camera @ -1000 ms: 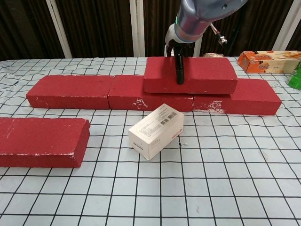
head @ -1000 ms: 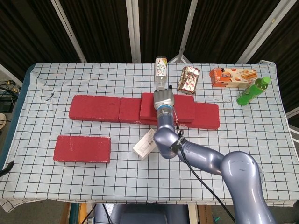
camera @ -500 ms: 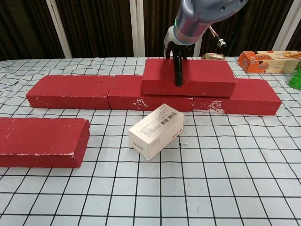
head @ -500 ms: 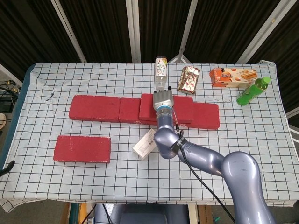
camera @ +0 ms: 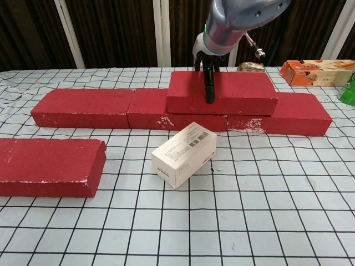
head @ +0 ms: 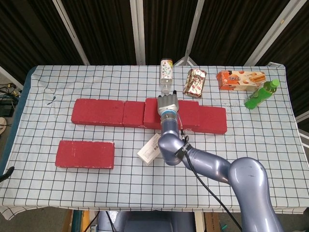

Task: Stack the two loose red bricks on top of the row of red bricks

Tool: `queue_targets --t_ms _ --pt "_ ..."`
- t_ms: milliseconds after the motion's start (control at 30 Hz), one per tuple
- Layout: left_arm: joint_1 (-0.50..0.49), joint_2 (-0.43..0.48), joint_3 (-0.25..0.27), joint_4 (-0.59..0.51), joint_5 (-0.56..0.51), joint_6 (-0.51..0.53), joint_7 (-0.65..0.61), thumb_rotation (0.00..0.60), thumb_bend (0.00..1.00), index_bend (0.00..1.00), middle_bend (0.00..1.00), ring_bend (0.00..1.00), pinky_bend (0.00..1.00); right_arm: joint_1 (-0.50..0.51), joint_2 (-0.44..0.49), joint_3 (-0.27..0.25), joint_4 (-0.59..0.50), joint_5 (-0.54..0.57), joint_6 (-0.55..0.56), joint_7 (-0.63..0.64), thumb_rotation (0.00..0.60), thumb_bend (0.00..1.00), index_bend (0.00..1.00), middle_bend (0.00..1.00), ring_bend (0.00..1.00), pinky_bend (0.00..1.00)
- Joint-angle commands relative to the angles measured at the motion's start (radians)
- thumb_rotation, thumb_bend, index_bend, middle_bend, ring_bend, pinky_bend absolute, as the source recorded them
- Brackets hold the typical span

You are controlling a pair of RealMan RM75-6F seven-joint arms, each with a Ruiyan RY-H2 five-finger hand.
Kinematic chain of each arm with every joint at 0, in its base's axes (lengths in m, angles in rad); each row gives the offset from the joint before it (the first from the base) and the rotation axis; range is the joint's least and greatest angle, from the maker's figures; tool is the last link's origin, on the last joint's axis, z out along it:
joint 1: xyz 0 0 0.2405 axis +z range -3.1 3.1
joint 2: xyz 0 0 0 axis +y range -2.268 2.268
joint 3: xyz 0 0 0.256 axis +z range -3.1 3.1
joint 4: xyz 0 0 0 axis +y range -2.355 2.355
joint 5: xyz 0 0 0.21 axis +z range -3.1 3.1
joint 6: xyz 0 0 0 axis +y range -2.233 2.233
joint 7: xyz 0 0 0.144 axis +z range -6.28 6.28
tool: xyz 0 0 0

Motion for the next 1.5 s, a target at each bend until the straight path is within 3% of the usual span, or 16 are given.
queue_targets --t_ms 33,300,1500 --pt "-0.001 -0.001 0.001 0.000 0.000 -0.002 0.003 0.600 0.22 0.13 0.00 0.00 0.03 -0.002 -0.002 0.003 0.003 -0.007 -0.003 0.001 0.600 0.16 0.33 0.33 0.25 0.00" --pt "-0.002 -0.004 0.001 0.000 0.000 0.000 0.010 0.600 0.22 0.13 0.00 0.00 0.03 -0.007 -0.004 0.009 0.009 -0.009 -0.006 -0.007 0.600 0.16 0.33 0.33 0.24 0.00" --pt "-0.001 -0.003 -0.001 0.000 -0.009 0.002 0.013 0.600 0.22 0.13 0.00 0.00 0.03 -0.013 -0.016 0.043 0.014 0.001 0.019 -0.051 0.600 0.15 0.12 0.13 0.07 0.00"
